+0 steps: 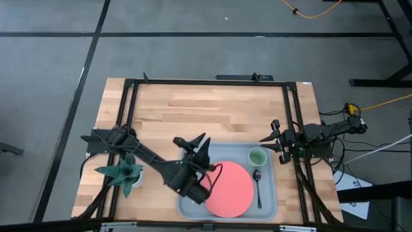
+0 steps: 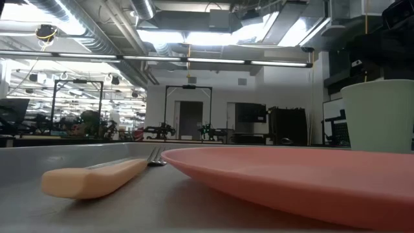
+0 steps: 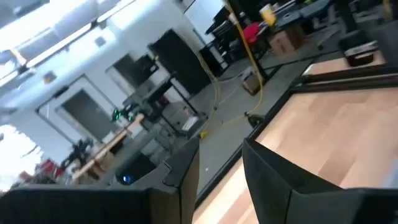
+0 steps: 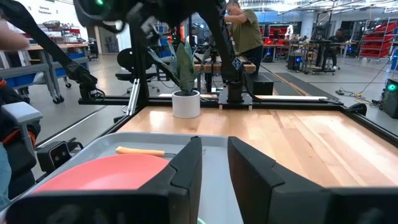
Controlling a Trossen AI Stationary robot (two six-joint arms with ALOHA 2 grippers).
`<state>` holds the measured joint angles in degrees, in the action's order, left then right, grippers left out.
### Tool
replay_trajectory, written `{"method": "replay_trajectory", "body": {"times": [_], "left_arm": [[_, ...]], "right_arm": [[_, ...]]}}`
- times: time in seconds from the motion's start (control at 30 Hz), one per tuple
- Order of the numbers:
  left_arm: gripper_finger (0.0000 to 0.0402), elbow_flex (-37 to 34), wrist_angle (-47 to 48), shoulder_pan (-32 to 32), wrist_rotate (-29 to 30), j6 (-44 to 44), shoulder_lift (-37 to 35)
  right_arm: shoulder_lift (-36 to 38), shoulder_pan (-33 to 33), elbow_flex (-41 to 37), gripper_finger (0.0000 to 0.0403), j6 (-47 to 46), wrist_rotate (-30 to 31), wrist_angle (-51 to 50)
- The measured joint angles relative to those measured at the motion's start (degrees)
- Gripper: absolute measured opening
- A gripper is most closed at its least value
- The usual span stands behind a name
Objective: Pick and place plate/cup/fork/spoon on tray
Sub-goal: Return to Home Position
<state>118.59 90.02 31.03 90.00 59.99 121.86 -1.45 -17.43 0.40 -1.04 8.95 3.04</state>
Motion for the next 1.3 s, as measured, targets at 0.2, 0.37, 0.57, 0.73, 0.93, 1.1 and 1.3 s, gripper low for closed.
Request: {"method": "replay_trajectory", "body": {"times": [0.2, 0.37, 0.57, 0.73, 0.93, 1.1, 1.3], "left_arm": [[0.0116, -2.64, -1.18, -3.56, -0.99, 5.78, 0.00], [0.0116, -2.73, -2.84, -6.81, 0.03, 5.94, 0.00], [0.0116, -1.30, -5.56, -17.04, 0.07, 6.99, 0.00], [0.0116, -1.34, -18.39, -21.72, -0.16, 1.77, -1.00], [0.0116, -1.19, -44.62, -23.88, -3.42, -17.22, -5.15], [0.0116, -1.23, -70.52, -25.07, -28.33, -45.52, -5.62], [0.0116, -1.25, -96.56, -27.02, -95.56, -73.45, -4.90]], "right_arm": [[0.00, 0.00, 0.00, 0.0083, 0.00, 0.00, 0.01], [0.00, 0.02, 0.00, 0.0083, 0.00, -0.02, 0.00], [0.00, 0.02, 0.00, 0.0083, 0.00, 0.00, 0.01], [0.00, 0.00, 0.00, 0.0083, 0.00, 0.00, 0.00], [0.00, 0.00, 0.00, 0.0083, 0.00, 0.00, 0.01], [0.01, 0.01, 0.00, 0.0083, 0.00, -0.01, 0.01], [0.01, 0.00, 0.00, 0.0083, 0.00, 0.00, 0.01]]}}
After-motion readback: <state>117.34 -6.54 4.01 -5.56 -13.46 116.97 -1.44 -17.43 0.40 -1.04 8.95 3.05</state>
